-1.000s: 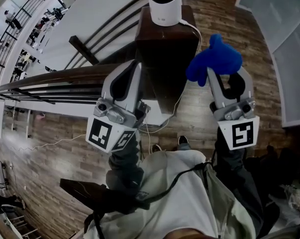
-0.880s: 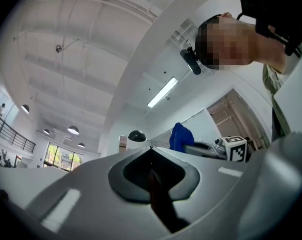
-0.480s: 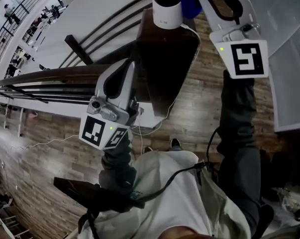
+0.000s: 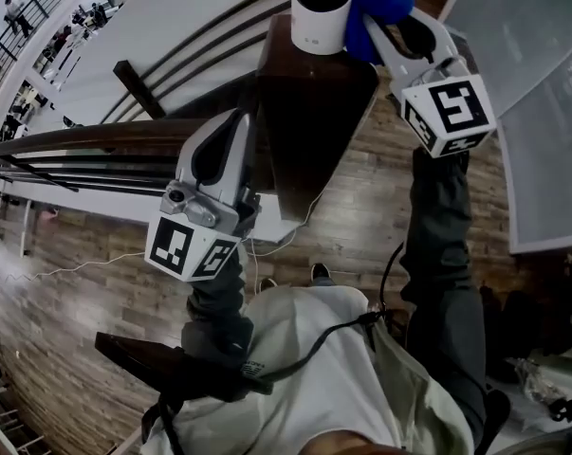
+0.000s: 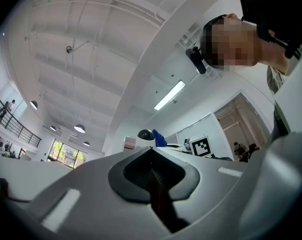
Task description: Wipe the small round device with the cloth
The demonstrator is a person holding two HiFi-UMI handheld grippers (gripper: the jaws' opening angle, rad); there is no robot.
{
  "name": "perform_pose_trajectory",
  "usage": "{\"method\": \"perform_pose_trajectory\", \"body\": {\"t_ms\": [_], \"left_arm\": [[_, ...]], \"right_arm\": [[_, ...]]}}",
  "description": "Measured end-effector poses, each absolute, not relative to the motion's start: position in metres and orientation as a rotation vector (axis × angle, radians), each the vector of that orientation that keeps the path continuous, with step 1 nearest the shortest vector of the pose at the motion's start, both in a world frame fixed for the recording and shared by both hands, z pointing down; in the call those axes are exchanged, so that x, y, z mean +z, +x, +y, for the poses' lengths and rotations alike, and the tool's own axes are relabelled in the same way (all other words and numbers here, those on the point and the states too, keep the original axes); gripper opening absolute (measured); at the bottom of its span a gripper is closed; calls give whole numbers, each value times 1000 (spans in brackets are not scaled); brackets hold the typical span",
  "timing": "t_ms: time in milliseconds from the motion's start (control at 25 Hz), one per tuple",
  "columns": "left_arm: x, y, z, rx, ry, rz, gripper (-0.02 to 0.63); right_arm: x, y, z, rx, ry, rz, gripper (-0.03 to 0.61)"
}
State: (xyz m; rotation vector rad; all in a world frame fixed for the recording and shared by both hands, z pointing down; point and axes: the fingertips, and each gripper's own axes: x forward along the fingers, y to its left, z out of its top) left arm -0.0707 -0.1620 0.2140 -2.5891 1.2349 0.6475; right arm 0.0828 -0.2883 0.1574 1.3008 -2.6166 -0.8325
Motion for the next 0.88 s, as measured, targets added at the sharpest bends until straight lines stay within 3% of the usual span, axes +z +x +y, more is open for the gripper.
{"method": "perform_pose_trajectory", "body": {"t_ms": [160,360,680,880], "left_arm": [[219,-62,-163,630,-2619,1205,5],[226,-64,-163,641,-2618,1245,5],[232,-70,-154,635,-2621,1282,5],[236,-72,-156,619,-2631,1296,5]], "right_arm": [[167,96,-297,-637,1266,-2734,87],[110,92,-306,-736,1372,-2780,87],[172,86,-326,-511,1282,-2755,87],[125,102,-305,-807,1413,-2718,87]]}}
